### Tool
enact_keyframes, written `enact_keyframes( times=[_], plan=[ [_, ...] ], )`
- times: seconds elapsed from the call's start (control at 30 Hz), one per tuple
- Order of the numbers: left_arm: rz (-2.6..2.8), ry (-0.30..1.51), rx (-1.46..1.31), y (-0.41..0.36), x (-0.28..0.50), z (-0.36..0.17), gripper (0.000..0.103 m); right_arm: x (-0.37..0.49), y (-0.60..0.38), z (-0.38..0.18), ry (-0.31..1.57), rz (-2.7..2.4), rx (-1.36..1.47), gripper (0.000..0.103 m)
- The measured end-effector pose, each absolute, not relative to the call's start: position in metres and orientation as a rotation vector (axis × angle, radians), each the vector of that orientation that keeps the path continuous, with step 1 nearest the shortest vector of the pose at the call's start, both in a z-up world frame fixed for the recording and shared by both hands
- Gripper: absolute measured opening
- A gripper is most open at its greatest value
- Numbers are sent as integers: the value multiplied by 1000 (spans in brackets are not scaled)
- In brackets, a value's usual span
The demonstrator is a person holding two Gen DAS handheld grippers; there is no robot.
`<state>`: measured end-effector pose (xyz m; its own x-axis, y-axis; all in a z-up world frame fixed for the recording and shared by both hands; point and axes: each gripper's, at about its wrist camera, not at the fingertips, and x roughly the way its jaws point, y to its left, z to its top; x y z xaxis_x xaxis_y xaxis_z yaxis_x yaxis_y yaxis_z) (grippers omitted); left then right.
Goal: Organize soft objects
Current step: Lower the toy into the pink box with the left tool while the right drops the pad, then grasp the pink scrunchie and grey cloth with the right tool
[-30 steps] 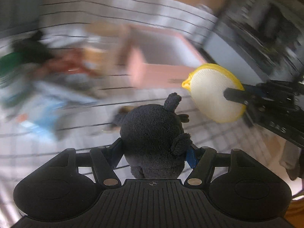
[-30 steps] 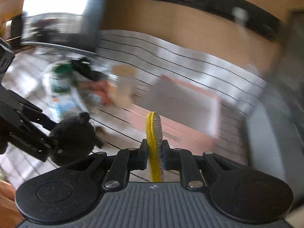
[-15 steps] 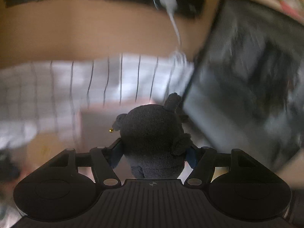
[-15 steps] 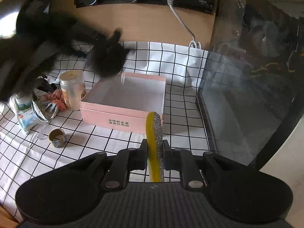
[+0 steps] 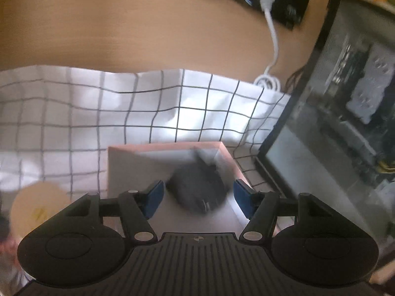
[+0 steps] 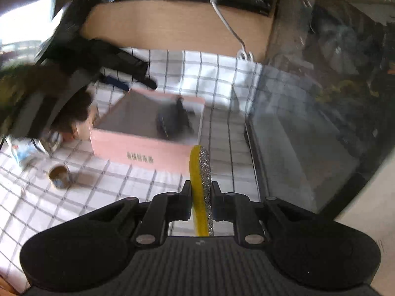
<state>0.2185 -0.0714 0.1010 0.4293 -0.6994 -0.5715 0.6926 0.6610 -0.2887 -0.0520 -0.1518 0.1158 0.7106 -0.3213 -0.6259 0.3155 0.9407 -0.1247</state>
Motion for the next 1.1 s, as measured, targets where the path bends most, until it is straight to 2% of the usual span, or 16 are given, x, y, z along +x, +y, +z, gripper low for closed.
enact_keyframes(
  times=[0.4, 0.53, 0.7, 0.8, 0.87, 1.03, 1.1],
  plan=[
    [-747, 735, -63, 70, 142, 90, 68, 90, -130, 152, 517, -202, -272, 14],
    [-633, 760, -117, 118, 138, 82, 68, 143, -156, 152, 592, -98, 51, 14],
    [-482, 788, -184, 168, 135, 69, 68, 181, -193, 110, 763, -22, 381, 16],
    [-439, 799, -185, 184, 131, 63, 68, 177, -203, 94, 799, -106, 389, 28],
    [-409, 810, -169, 191, 130, 57, 68, 165, -205, 97, 771, -175, 349, 41],
    [-357, 829, -158, 198, 134, 42, 68, 126, -189, 112, 691, -219, 163, 49],
    [-356, 810, -154, 197, 135, 40, 68, 110, -177, 116, 669, -202, 102, 55]
  ],
)
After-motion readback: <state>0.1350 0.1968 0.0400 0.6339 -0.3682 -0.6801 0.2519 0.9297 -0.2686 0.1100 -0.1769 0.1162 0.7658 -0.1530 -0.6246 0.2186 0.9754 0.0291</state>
